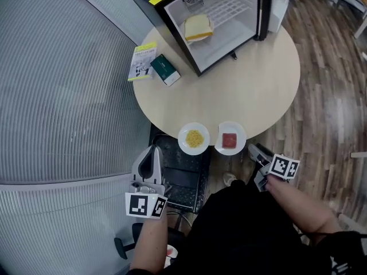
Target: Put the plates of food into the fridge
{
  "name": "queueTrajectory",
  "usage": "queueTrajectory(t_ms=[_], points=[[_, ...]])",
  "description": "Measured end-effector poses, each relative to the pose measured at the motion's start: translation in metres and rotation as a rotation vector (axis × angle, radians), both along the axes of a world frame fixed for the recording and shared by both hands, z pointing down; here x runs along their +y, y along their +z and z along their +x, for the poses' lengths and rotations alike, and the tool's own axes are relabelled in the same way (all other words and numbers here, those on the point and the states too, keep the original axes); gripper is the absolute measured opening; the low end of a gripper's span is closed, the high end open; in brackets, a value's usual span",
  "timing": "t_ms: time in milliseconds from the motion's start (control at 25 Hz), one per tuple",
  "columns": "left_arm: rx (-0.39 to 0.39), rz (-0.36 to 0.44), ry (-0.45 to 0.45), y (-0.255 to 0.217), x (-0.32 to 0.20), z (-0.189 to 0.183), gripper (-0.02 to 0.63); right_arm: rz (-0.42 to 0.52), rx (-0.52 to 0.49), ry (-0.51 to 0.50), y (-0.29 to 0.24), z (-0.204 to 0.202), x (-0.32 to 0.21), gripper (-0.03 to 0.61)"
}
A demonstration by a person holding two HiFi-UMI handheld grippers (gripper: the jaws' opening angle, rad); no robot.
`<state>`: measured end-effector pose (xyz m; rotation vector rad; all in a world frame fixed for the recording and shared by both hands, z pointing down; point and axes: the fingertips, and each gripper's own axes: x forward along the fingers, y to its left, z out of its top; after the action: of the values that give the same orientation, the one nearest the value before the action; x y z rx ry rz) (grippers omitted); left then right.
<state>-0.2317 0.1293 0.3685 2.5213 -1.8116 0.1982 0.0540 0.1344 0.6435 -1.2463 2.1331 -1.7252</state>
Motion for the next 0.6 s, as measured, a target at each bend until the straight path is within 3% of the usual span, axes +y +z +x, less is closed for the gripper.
queueTrajectory(t_ms=[360,600], points=[[-0.081,-0.041,0.068,0.013,0.016,0.006,0.005,-0.067,-0.103,0.075,0.059,-0.017,0.006,0.255],[-0.132,-0.050,0.069,0.017,0.023,0.004,0.005,-0.071,-0.109,0.041,0.079,-0.036,0.009,0.201]])
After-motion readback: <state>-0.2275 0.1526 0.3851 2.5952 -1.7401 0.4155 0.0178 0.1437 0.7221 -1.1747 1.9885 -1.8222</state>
